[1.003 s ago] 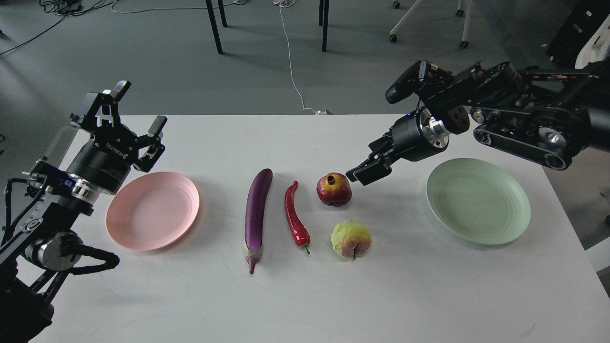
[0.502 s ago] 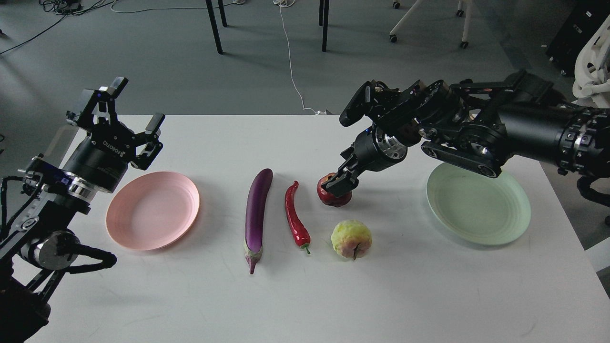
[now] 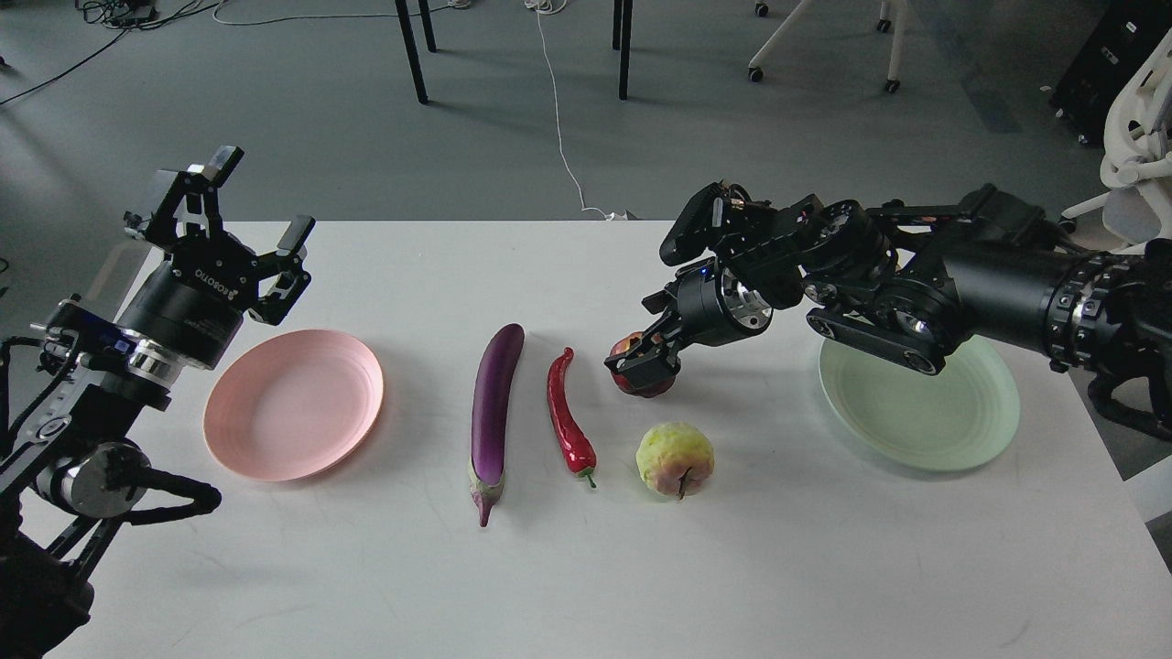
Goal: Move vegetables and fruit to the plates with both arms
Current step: 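Lower the right gripper onto the red apple and close it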
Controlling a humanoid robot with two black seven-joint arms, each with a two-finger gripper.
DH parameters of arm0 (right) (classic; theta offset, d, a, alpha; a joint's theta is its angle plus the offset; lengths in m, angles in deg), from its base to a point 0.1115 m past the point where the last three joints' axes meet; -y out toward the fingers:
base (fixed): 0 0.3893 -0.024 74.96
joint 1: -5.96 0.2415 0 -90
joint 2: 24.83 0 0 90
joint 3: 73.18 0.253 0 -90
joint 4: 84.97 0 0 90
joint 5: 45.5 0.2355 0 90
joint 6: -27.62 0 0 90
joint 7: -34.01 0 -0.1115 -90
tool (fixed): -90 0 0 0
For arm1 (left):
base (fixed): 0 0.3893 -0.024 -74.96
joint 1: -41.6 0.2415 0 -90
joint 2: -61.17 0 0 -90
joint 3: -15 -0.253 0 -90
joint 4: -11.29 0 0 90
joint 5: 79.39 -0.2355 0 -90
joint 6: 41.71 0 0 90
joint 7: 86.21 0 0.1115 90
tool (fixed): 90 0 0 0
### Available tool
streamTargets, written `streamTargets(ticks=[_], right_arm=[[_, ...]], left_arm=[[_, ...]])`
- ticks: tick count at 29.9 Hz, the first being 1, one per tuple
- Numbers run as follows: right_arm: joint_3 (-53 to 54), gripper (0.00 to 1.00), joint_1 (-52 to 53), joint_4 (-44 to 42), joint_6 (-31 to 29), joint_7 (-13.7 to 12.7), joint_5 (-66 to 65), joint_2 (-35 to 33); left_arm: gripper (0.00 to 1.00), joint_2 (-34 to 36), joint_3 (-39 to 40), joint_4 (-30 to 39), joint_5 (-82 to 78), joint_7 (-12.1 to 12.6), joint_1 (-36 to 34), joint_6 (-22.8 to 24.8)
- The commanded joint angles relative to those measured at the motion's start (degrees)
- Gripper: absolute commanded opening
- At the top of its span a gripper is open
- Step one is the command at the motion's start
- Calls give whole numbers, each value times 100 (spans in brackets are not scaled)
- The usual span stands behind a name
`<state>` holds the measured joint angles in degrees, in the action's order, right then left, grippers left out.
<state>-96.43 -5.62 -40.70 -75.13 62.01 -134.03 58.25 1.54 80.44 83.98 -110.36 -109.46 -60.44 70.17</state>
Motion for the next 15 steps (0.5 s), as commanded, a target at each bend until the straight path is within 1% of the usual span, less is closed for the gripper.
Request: streamTargets(ticks=[1, 8, 15], right_arm=[[-5, 99, -98, -172, 27, 0, -6, 138], [-5, 99, -239, -524, 36, 0, -6, 463], [-31, 99, -336, -735, 36, 0, -6, 578]], left_arm=[[98, 30, 21, 0, 12, -4, 0, 10], [98, 39, 83, 0, 12, -13, 0, 10], [98, 30, 162, 70, 21, -13, 0, 10]])
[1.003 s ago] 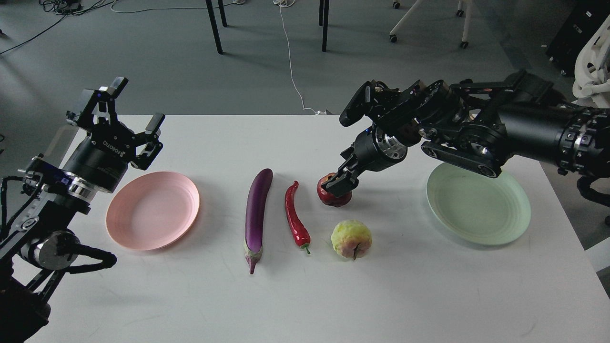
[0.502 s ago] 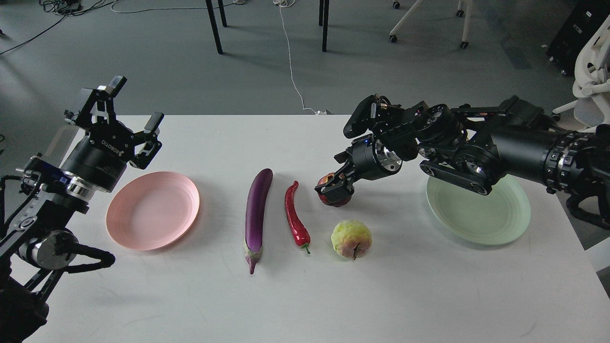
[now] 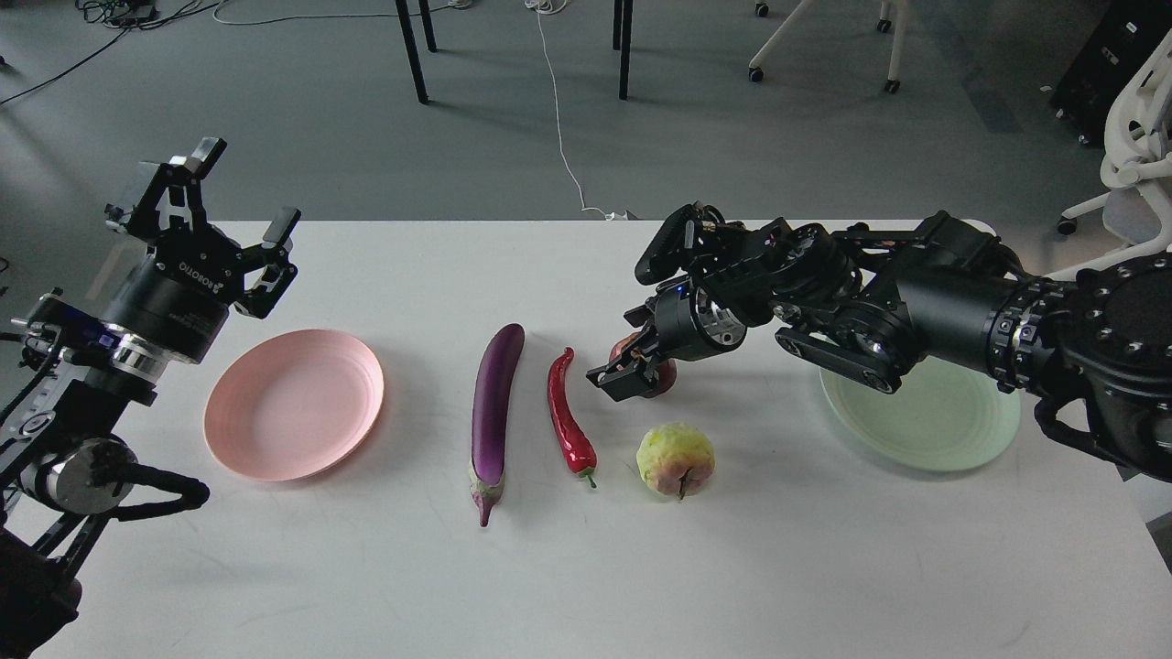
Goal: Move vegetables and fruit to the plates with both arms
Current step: 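Lower the right gripper onto the red apple and close it, then carry the red apple with the right gripper over the green plate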
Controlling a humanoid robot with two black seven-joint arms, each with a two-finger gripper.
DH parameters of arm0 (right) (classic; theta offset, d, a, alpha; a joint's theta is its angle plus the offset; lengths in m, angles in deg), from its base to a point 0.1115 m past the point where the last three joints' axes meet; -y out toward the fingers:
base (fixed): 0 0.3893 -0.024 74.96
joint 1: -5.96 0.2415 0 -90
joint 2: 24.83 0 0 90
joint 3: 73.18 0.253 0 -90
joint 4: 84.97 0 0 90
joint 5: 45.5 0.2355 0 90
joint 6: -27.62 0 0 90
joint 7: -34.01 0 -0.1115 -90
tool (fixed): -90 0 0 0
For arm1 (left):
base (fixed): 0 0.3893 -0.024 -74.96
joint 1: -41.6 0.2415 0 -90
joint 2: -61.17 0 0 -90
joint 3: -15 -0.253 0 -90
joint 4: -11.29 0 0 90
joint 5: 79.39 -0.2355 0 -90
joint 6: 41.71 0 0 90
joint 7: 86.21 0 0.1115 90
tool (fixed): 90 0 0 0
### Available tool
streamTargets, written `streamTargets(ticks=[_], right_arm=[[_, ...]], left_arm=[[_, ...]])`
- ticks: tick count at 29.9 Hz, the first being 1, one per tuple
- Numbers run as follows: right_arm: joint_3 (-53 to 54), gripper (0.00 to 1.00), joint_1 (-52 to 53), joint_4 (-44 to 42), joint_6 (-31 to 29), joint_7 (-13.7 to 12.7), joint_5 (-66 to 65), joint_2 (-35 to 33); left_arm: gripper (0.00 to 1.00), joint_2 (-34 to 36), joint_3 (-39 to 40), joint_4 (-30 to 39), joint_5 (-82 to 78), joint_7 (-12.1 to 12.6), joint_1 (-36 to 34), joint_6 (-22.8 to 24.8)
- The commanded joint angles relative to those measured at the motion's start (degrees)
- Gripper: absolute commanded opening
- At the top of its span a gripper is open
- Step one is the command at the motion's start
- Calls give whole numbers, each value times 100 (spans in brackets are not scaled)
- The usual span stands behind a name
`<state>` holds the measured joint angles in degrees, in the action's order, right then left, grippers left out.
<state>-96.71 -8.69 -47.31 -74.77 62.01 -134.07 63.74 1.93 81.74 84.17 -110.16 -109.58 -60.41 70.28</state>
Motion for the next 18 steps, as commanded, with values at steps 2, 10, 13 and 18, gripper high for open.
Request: streamTargets(ticks=[2, 10, 13, 18], right_arm=[[-20, 99, -73, -100, 0, 0, -2, 46], [-38, 99, -134, -223, 70, 0, -2, 90], [-46, 99, -143, -232, 79, 0, -2, 90], [-195, 99, -196, -294, 79, 0, -2, 90]], left_arm=[[98, 0, 32, 68, 1, -2, 6, -2], [98, 0, 137, 77, 1, -2, 6, -2], [98, 0, 146, 68, 1, -2, 6, -2], [98, 44, 146, 77, 9, -11, 6, -1]])
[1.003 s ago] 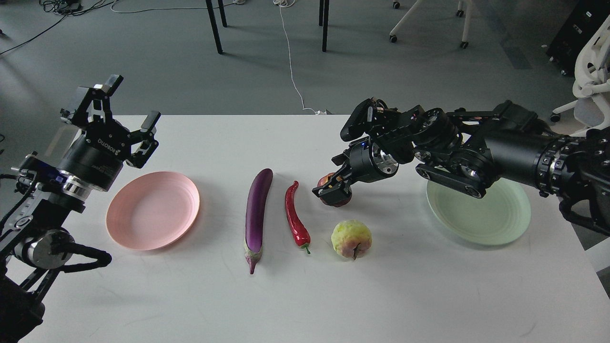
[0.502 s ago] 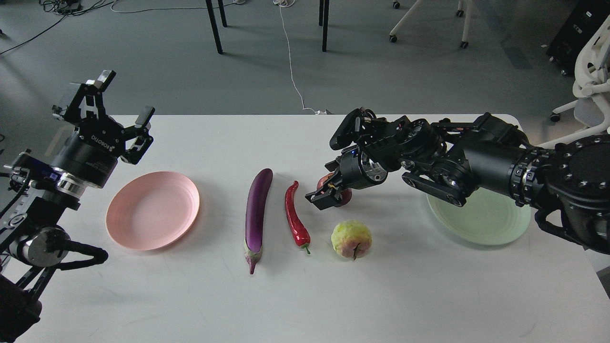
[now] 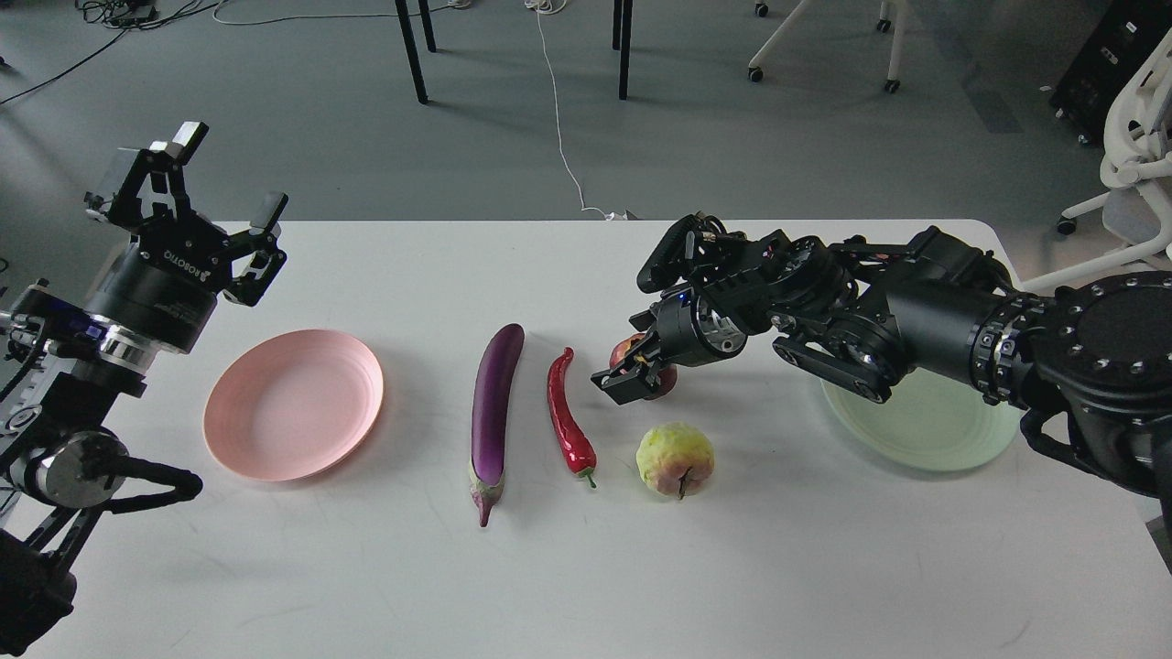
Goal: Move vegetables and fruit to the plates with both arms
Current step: 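Carry the red apple with the right gripper over the green plate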
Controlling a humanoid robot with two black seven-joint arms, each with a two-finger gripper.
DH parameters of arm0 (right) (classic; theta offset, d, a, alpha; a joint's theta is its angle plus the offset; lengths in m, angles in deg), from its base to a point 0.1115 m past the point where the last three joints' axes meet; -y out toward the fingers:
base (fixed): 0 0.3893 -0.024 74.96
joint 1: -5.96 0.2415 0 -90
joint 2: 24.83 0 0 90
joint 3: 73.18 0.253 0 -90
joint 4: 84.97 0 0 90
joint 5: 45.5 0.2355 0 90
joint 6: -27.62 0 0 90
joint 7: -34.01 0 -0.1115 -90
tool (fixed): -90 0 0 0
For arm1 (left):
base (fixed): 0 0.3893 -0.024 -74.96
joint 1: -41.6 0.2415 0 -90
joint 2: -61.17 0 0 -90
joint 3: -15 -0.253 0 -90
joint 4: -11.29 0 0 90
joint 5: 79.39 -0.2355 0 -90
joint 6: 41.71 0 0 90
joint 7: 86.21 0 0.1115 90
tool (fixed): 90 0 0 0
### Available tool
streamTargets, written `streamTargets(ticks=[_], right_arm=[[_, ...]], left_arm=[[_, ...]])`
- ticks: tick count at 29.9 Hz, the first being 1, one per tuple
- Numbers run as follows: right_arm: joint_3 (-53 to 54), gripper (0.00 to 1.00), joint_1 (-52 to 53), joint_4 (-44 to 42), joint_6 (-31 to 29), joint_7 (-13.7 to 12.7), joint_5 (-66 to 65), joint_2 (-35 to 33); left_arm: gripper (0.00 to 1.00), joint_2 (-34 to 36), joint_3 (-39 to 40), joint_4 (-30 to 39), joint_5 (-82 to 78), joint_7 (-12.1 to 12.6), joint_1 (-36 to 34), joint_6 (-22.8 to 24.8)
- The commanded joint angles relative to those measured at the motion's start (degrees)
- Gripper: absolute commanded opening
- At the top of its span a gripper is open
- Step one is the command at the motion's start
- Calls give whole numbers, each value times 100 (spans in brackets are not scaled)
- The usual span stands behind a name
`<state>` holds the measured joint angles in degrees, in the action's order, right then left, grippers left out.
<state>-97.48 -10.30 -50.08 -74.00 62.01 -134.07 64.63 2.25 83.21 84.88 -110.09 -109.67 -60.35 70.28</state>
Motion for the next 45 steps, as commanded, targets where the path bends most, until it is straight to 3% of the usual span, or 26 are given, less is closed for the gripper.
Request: streamTargets(ticks=[1, 8, 12, 14, 17, 21, 26, 33, 37, 41, 45], right_arm=[[-145, 99, -35, -26, 2, 0, -2, 2], [-189, 97, -53, -35, 46, 0, -2, -7], [-268, 89, -44, -35, 46, 0, -2, -7], [-286, 82, -44, -35, 29, 0, -2, -7], [-295, 62, -35, -8, 3, 0, -2, -16], [-295, 43, 87, 62, -6, 0, -2, -95], [-286, 43, 658, 658, -6, 0, 7, -779], [-277, 44, 1213, 1783, -6, 0, -11, -2676], [-233, 45, 1160, 2004, 20, 0, -11, -3687], [-216, 45, 880, 2066, 73, 0, -11, -4172], [-181, 46, 440, 1917, 248, 0, -11, -4243]], left_arm=[[98, 13, 0, 6, 3, -1, 0, 7], [98, 48, 52, 59, 3, 8, 0, 8], [98, 57, 87, 68, 3, 8, 9, 8], [98, 57, 87, 68, 3, 8, 9, 8], [98, 57, 87, 68, 3, -1, 9, 8], [98, 57, 87, 76, 3, 8, 9, 8], [98, 100, 96, 120, 3, 8, 9, 8], [98, 206, 88, 156, 3, 8, 9, 16], [98, 162, 79, 164, 3, -1, 9, 16], [98, 92, 35, 164, 3, -1, 9, 8], [98, -5, 26, 164, 3, 8, 9, -1]])
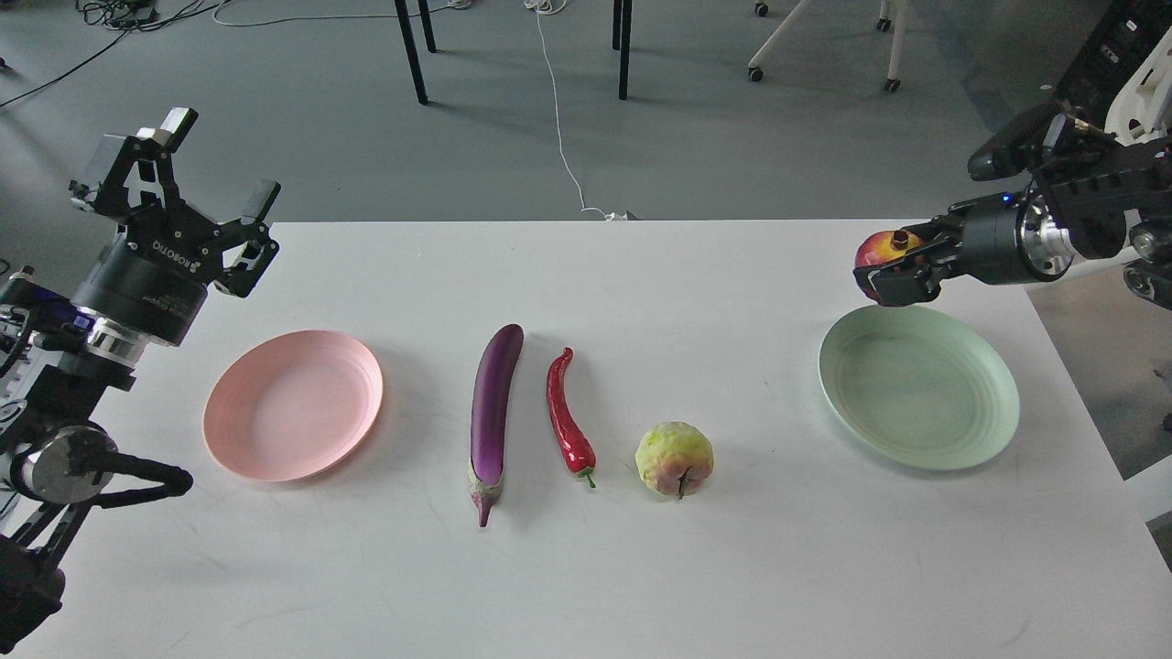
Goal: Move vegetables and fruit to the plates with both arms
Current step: 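Carry the red apple with the right gripper over the green plate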
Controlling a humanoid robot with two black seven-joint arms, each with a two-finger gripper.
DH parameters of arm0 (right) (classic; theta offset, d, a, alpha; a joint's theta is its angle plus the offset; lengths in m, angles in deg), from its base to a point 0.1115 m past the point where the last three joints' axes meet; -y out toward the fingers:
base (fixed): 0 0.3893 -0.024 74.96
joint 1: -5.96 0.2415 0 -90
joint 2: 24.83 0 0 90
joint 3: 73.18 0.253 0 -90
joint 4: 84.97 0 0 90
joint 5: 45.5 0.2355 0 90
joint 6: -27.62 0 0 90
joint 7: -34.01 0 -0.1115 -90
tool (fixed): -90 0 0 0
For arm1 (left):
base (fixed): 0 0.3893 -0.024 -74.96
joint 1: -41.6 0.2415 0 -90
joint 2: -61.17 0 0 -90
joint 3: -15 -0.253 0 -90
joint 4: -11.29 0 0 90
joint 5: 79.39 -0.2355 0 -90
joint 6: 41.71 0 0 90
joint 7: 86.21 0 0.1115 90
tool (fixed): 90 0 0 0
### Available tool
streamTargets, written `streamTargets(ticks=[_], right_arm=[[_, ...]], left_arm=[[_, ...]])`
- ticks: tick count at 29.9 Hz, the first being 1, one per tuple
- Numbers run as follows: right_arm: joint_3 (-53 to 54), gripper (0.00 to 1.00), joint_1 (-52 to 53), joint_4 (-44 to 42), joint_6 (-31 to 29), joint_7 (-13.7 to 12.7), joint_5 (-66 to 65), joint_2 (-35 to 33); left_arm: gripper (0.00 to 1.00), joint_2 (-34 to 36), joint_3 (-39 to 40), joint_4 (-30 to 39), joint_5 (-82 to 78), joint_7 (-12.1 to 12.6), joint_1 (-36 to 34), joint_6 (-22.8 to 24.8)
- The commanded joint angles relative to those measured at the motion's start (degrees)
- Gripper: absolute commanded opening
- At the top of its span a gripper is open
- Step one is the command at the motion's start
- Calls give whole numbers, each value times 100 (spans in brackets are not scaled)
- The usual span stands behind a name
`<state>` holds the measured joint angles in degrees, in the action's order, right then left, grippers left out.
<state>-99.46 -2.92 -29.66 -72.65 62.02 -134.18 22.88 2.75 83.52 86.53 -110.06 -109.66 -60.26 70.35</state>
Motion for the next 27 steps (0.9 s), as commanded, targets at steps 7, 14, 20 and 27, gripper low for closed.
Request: streamTargets(ticks=[7, 14, 20, 27], right_arm=[[26, 51, -843, -635, 324, -1, 9, 10], [35, 74, -966, -828, 342, -1, 9, 106], [184, 92, -1046, -899, 377, -1, 18, 151], [202, 96, -1019, -838, 368, -1, 18, 151]], left_arm=[[98, -56, 12, 35, 0, -2, 0, -18], [98, -56, 30, 43, 0, -2, 0, -18], [98, -29, 39, 43, 0, -2, 0, -18], [98, -3, 39, 43, 0, 7, 0, -9]])
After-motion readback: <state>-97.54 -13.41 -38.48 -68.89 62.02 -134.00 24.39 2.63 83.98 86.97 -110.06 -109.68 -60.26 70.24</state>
